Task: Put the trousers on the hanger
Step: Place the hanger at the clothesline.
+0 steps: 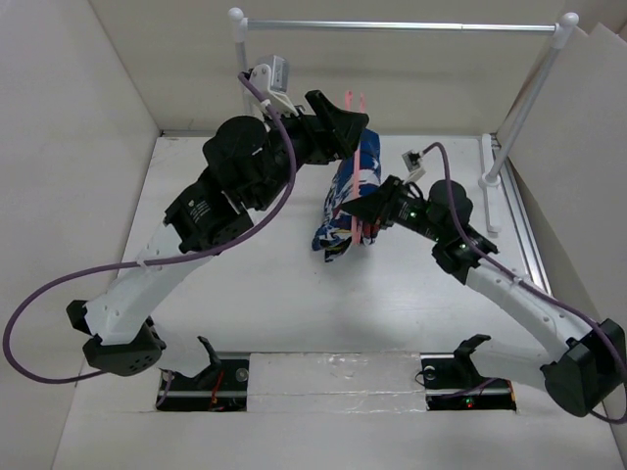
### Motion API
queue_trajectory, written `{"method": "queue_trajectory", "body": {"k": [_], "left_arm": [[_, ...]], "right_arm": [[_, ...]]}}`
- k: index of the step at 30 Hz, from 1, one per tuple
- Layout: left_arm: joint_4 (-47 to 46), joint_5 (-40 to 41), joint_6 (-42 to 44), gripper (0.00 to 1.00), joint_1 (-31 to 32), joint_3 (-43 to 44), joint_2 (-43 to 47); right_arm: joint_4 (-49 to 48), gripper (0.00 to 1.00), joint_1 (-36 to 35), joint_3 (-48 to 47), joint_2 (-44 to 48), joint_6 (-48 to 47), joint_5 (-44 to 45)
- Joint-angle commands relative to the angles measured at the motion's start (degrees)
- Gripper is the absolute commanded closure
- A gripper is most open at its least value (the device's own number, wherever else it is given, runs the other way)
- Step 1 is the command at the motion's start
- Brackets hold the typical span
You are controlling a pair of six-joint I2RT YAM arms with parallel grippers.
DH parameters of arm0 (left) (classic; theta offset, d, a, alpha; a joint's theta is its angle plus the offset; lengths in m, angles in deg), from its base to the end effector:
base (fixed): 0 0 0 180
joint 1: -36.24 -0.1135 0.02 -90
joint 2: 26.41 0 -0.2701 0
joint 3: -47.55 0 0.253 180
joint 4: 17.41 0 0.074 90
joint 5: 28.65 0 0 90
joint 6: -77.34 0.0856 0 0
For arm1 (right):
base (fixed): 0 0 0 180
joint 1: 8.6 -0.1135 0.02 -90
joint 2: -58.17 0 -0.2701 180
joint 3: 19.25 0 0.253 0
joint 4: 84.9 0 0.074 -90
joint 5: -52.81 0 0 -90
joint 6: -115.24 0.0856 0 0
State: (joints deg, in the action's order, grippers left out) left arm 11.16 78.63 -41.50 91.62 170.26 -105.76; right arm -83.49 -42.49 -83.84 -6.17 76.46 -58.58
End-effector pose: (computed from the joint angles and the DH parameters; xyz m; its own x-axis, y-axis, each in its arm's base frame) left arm 0.1940 -0.2362 0.5924 -0.1733 -0.5597 -0.8104 0.6154 0.5809 -0.5328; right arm 0.2397 0.1986 0.3550 -0.6512 0.4370 -0.6204 -0.5017 0.3656 0.7840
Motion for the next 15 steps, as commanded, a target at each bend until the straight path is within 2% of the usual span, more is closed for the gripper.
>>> {"method": "queue_trajectory", "body": {"k": [1, 9, 15], "left_arm": [[-1.0, -1.2, 2.3, 0.36, -0.4, -0.2, 3.4], [1.1, 4.6, -1.6, 0.36, -0.4, -19.5, 14.0], [5.4, 2.9, -5.7, 0.37, -0.4, -29.3, 17.6]], "right_arm": [[-10.2, 1.0, 7.1, -8.9, 4.6, -4.2, -4.3], [-10.0, 1.0, 26.5, -13.8, 4.6, -2.5, -15.2], [-15.7, 1.0, 40.2, -18.7, 0.5, 2.2, -21.9]]}}
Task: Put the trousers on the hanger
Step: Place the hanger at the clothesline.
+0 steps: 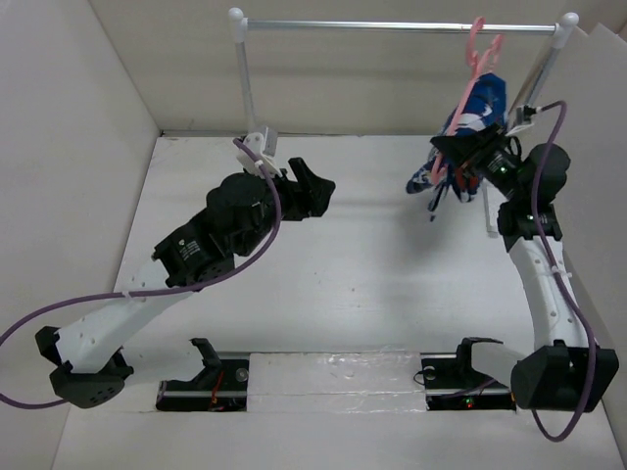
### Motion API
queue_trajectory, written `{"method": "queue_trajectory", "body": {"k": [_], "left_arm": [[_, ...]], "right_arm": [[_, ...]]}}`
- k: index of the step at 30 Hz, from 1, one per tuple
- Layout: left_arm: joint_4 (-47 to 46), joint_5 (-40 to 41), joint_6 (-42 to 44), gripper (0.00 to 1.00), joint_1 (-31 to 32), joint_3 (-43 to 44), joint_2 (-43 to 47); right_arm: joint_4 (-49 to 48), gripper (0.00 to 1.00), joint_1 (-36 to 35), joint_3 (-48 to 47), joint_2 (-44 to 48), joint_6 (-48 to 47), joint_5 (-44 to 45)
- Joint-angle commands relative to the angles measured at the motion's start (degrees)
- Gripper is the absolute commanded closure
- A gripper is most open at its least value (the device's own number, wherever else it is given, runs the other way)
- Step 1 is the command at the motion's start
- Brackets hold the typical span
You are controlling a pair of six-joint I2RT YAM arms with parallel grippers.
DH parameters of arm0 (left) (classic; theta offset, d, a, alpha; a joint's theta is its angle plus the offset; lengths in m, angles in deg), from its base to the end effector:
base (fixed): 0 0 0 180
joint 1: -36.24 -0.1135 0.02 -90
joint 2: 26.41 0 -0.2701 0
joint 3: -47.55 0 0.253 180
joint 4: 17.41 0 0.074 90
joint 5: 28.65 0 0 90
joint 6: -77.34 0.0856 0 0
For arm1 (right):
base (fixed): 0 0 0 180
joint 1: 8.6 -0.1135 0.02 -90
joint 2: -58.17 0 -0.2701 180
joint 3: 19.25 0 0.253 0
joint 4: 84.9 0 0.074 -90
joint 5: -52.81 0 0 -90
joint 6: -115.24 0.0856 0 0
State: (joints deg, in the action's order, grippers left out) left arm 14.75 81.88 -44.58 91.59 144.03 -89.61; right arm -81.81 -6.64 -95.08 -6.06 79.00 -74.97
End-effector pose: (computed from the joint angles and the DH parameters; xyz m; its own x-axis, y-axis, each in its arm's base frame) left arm 0.1747 -0.2000 0.4964 -0.2925 -0.4477 -0.8450 0.4906 0.6883 -0.5345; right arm 0.2921 0.0425 0.4286 -0.3792 0.6508 -0.6578 -0.4613 0.4833 0.7441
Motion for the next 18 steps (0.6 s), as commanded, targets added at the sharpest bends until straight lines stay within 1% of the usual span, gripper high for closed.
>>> {"method": "queue_trajectory", "body": {"k": [1, 3, 4, 6, 8, 9, 10, 13, 15, 16, 18], "left_arm": [[1.8, -0.6, -3.7, 0.37, -0.3, -4.1, 1.7], [1.8, -1.3, -4.5, 0.37, -0.3, -6.3, 2.3], [2.0, -1.6, -5.2, 0.37, -0.3, -7.1, 2.3], [2.2, -1.5, -5.3, 0.37, -0.3, -7.1, 2.4], [2.4, -1.3, -5.3, 0.37, -0.3, -6.9, 2.2], [2.4, -1.3, -5.2, 0.37, -0.3, -6.7, 2.2], [2.6, -1.2, -5.0, 0.37, -0.3, -6.6, 2.1], [3.1, -1.1, -4.8, 0.37, -0.3, -6.0, 1.8], [3.1, -1.4, -5.1, 0.37, -0.3, -6.2, 1.7], [3.1, -1.5, -5.3, 0.37, -0.3, -6.2, 1.8], [3.1, -1.8, -5.6, 0.37, -0.3, -6.5, 1.6]], "right_arm": [[-20.4, 1.0, 5.8, -8.2, -1.6, 0.6, -6.2], [-23.7, 1.0, 8.7, -9.7, -3.8, 3.6, -8.2], [-28.1, 1.0, 10.0, -10.1, -6.3, 6.9, -8.4], [-28.9, 1.0, 11.1, -11.3, -7.5, 7.4, -8.8], [-35.2, 1.0, 11.8, -12.4, -10.7, 10.7, -9.2], [-35.2, 1.0, 12.7, -12.6, -12.0, 11.8, -9.6], [-38.7, 1.0, 12.7, -12.6, -14.0, 14.6, -9.4], [-43.4, 1.0, 13.3, -12.9, -16.4, 18.4, -9.6], [-43.8, 1.0, 12.8, -12.3, -16.4, 18.6, -9.4], [-42.7, 1.0, 11.2, -10.6, -15.7, 17.4, -8.8], [-40.2, 1.0, 10.0, -8.6, -11.7, 15.2, -7.9]]}}
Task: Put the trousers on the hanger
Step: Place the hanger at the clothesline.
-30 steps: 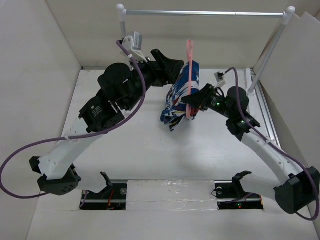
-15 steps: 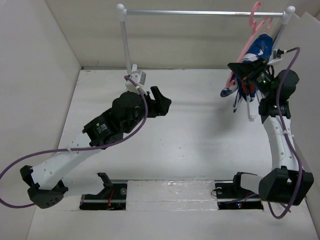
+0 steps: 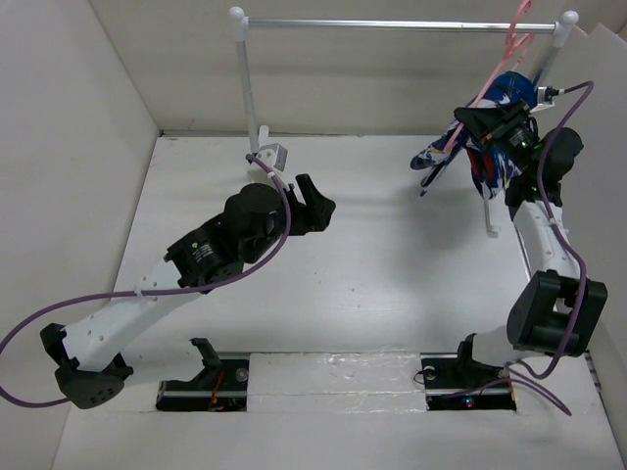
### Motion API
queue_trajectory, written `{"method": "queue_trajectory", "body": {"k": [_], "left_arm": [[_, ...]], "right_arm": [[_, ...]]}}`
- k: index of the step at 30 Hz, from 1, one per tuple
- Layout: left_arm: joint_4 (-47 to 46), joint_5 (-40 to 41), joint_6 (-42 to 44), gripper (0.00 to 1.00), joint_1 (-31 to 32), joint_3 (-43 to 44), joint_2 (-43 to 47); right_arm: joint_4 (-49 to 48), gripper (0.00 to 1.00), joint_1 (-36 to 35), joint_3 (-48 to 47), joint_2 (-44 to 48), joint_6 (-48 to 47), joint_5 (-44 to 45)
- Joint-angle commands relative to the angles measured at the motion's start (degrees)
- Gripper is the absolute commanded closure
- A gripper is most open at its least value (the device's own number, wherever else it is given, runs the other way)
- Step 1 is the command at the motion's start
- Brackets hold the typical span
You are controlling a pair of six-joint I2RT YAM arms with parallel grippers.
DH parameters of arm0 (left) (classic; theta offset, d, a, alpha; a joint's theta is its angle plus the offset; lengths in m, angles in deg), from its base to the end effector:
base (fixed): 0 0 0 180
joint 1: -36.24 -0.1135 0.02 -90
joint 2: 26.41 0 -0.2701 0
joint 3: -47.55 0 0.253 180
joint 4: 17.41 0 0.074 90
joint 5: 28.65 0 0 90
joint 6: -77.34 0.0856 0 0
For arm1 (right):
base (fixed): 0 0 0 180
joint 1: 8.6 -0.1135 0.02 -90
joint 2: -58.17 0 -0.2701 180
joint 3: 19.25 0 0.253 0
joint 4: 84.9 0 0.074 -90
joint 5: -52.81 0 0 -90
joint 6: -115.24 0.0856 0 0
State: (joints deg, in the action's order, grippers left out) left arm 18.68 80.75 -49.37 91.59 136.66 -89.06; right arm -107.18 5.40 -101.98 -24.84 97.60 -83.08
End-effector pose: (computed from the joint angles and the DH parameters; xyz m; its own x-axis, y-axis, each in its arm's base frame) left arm 0.1797 -0.2100 0.4403 -0.4288 -0.3713 -0.8236 0.4159 0.7282 -0.5448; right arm 0.3680 -0.0284 0.4304 -0.3450 0.7696 -0.5373 -0.4911 0.3398 0.8021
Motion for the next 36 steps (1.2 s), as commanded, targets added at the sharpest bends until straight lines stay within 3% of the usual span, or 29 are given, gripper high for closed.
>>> {"method": "queue_trajectory", "body": {"k": [1, 3, 7, 21, 34, 35, 36], "left_arm": [[-1.2, -0.8, -1.0, 0.37, -0.3, 0.9, 1.0], [-1.1, -1.0, -0.9, 0.37, -0.3, 0.8, 0.6], [-0.4, -0.9, -0.5, 0.37, -0.3, 1.8, -0.7], [0.2, 0.3, -1.0, 0.37, -0.3, 2.0, -0.4], [0.9, 1.2, -2.5, 0.37, -0.3, -0.1, 0.1], [0.8, 1.2, -2.7, 0.37, -0.3, -0.2, 0.1], [0.7, 1.2, -2.8, 0.37, -0.3, -0.4, 0.0]], "right_arm": [[-10.8, 1.0, -2.7, -1.0, 8.5, -6.6, 0.5], [-5.8, 1.0, -4.8, 0.6, 12.1, -9.3, 1.0], [-5.3, 1.0, -6.3, 2.6, 13.9, -10.5, 1.2], [-15.8, 1.0, 2.7, -2.7, 0.9, -4.9, 0.4], [-16.9, 1.0, 10.5, -1.0, -4.3, -5.6, -1.9], [-16.6, 0.99, 11.0, -0.9, -4.1, -6.2, -2.4], [-13.2, 0.8, 11.7, -0.1, -3.3, -8.4, -2.7]]}}
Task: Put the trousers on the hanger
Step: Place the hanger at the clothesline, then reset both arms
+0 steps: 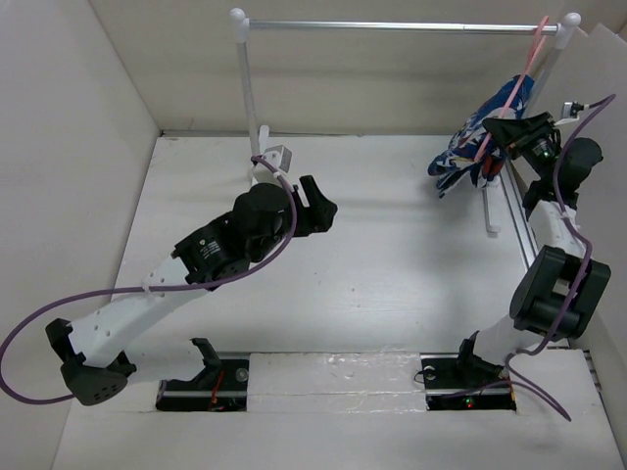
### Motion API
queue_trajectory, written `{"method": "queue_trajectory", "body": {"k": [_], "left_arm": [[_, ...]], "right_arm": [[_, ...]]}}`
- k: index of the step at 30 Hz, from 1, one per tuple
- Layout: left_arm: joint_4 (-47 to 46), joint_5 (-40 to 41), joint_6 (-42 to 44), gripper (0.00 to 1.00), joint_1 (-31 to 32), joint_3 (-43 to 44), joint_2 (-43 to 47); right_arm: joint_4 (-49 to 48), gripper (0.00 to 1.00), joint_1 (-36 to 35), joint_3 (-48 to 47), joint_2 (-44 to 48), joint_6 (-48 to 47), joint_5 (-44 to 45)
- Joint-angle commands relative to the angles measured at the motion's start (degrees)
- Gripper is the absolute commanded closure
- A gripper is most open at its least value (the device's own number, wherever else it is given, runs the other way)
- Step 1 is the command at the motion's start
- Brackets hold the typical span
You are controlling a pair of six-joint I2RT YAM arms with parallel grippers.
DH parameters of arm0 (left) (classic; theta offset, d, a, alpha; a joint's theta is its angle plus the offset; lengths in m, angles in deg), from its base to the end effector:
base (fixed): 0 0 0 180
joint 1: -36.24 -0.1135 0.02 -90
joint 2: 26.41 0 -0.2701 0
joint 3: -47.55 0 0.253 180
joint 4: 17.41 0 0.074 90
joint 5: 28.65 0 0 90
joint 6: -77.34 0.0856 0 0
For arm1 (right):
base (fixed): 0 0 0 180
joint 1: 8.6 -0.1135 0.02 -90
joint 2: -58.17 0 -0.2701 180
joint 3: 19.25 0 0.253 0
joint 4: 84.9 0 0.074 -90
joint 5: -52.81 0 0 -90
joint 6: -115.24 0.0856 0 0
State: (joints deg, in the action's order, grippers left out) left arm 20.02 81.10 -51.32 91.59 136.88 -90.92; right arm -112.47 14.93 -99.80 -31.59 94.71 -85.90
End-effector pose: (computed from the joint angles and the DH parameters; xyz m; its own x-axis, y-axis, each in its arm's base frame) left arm 0.1854 -0.2174 0.4298 -0.4635 -0.3635 -0.8081 0.3806 0.7419 -0.5520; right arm 0.3855 -0.0977 0.3842 -0.2643 0.7891 -0.5545 -0.4074 0.4298 0.8058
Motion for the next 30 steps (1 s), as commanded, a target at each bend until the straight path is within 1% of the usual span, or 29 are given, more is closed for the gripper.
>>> {"method": "queue_trajectory", "body": {"k": [1, 2, 3, 4, 6, 7, 8, 9, 10, 11, 12, 13, 15, 17, 18, 20, 21, 22, 24, 25, 27, 28, 29, 30], "left_arm": [[-0.7, 0.8, -0.8, 0.37, -0.3, -0.6, 1.8], [-0.6, 0.8, -0.8, 0.37, -0.3, -0.5, 1.7], [-0.7, 0.7, -0.7, 0.37, -0.3, -0.4, 1.5], [-0.6, 1.1, -0.6, 0.36, -0.3, 0.0, 1.4], [-0.2, 1.6, 0.2, 0.35, -0.3, 0.5, 0.7], [-0.1, 2.0, 1.0, 0.31, -0.3, 1.6, 0.3], [0.4, 3.2, 2.0, 0.28, -0.3, 2.5, -0.4], [2.1, 3.4, 5.0, 0.26, -0.9, 3.9, -2.8], [3.6, 3.5, 6.5, 0.26, -1.7, 7.5, -4.2], [5.3, 3.5, 7.3, 0.26, -3.9, 9.4, -5.8], [7.4, 3.2, 8.4, 0.26, -5.1, 11.2, -8.2], [7.7, 2.0, 9.4, 0.26, -6.0, 13.9, -8.9], [5.7, 0.4, 10.5, 0.26, -8.4, 15.4, -8.5], [3.3, -3.1, 11.0, 0.26, -10.2, 15.4, -7.1], [0.8, -4.6, 10.7, 0.25, -12.2, 14.7, -5.6], [-1.3, -8.3, 8.6, 0.25, -13.9, 11.7, -3.9], [-2.9, -9.5, 8.0, 0.25, -14.4, 10.2, -2.4], [-3.3, -11.0, 7.5, 0.25, -15.0, 6.3, -1.9], [-3.8, -12.7, 6.0, 0.25, -15.0, 2.0, -0.1], [-3.5, -13.6, 5.3, 0.25, -15.0, -2.6, 0.5], [-2.6, -14.4, 3.1, 0.26, -15.0, -7.3, 3.3], [-2.0, -14.3, 2.6, 0.27, -15.0, -11.3, 4.3], [-1.5, -14.1, 2.1, 0.27, -15.0, -13.2, 5.7], [-0.7, -14.1, 1.9, 0.28, -15.0, -15.3, 8.8]], "right_arm": [[-7.8, 0.8, 2.2, -2.3, 3.4, -5.6, 0.1], [-6.6, 0.72, 2.7, -2.4, 3.5, -6.4, -0.6], [-4.6, 0.54, 2.8, -3.0, 3.3, -7.8, -1.6], [-3.8, 0.47, 3.4, -4.3, 2.8, -8.3, -3.5], [-1.8, 0.41, 4.2, -5.2, 3.0, -9.4, -4.6], [0.8, 0.38, 5.4, -6.8, 3.7, -11.0, -5.1], [4.1, 0.39, 6.1, -7.9, 5.2, -13.2, -5.0], [12.6, 0.0, 6.8, -9.1, 6.1, -19.0, -4.8], [16.9, 0.0, 7.5, -10.3, 7.0, -21.9, -3.9], [20.7, 0.0, 8.5, -13.5, 8.6, -25.1, -3.8], [27.6, 0.0, 8.6, -15.0, 9.6, -30.2, -3.4], [30.5, 0.0, 8.6, -16.3, 10.4, -32.3, -2.1], [35.8, 0.0, 8.6, -19.6, 12.7, -37.4, -1.3], [38.1, 0.0, 6.5, -20.6, 15.0, -40.1, -1.0], [38.3, 0.0, 3.0, -20.2, 16.4, -42.9, -1.0], [40.1, 0.0, -1.9, -18.9, 20.7, -47.0, 0.2], [43.5, 0.0, -8.1, -15.8, 22.2, -51.3, 1.3], [45.0, 0.0, -11.2, -13.7, 25.5, -53.4, 4.0], [49.4, 0.0, -17.0, -8.3, 28.9, -58.8, 7.0], [50.1, 0.0, -22.2, -1.4, 33.0, -59.8, 10.2], [52.0, 0.0, -26.7, 6.1, 37.5, -62.2, 13.4], [53.6, 0.0, -30.0, 12.7, 39.8, -62.9, 16.6], [57.1, 0.0, -31.4, 15.8, 44.7, -63.6, 17.8], [59.2, 0.0, -32.7, 18.5, 47.2, -65.0, 19.1]]}}
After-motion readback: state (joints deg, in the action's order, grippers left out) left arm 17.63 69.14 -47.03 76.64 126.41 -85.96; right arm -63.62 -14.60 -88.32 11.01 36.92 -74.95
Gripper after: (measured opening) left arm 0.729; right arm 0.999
